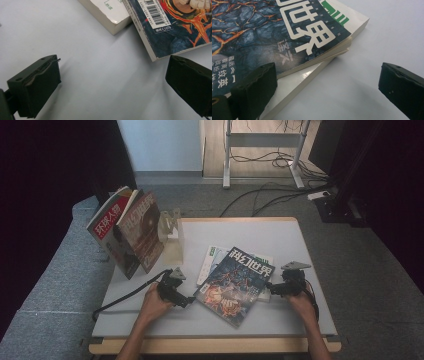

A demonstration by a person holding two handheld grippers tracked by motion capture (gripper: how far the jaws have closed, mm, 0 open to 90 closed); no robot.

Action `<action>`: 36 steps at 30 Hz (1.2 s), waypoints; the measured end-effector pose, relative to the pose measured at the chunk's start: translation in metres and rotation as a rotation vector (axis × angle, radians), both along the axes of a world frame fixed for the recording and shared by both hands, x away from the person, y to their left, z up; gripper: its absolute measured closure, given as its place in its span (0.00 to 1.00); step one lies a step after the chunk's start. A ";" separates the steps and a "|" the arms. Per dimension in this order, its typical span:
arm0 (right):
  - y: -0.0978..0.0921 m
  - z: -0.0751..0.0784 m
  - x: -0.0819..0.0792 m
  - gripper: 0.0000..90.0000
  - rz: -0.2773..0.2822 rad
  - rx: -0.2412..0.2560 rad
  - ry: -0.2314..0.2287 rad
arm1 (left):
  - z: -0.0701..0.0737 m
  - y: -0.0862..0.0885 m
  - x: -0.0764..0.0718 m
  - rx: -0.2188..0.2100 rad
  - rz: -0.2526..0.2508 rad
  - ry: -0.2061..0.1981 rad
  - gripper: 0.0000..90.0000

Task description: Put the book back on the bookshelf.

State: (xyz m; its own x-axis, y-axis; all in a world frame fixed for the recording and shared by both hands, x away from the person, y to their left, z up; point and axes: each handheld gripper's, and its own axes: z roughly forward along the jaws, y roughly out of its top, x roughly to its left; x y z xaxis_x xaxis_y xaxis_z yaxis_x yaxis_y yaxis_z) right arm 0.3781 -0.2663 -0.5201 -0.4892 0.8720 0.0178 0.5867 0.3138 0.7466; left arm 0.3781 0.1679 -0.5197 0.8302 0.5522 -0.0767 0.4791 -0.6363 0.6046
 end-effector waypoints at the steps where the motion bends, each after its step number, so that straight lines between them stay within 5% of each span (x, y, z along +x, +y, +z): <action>1: 0.000 0.000 0.000 0.02 -0.002 -0.002 -0.001 | -0.001 -0.001 0.001 -0.008 0.001 0.002 0.00; 9: -0.005 0.003 0.008 0.01 -0.020 -0.017 0.001 | -0.002 -0.004 0.003 -0.030 0.005 -0.007 0.00; 16: -0.008 0.003 0.005 0.02 -0.024 -0.008 0.003 | 0.010 0.001 0.006 -0.097 0.037 -0.038 0.01; 20: -0.010 0.004 0.001 0.02 -0.024 0.001 0.002 | 0.004 -0.002 0.012 -0.092 0.038 -0.005 0.00; 25: -0.011 0.007 -0.006 0.01 -0.014 0.009 0.007 | 0.002 -0.002 0.010 -0.081 0.039 -0.021 0.00; 30: -0.009 0.011 -0.011 0.00 0.001 0.021 0.003 | -0.005 0.001 0.011 -0.119 0.050 0.006 0.00; 36: -0.004 0.016 -0.010 0.00 0.016 0.035 0.004 | -0.007 -0.001 0.009 -0.098 0.052 -0.024 0.00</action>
State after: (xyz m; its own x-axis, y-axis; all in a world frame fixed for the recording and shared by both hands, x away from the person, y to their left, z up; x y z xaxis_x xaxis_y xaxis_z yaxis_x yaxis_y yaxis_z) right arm 0.3677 -0.2699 -0.5044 -0.5027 0.8630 0.0502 0.5850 0.2969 0.7547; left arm 0.3866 0.1670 -0.5262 0.8028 0.5854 -0.1132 0.4948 -0.5482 0.6743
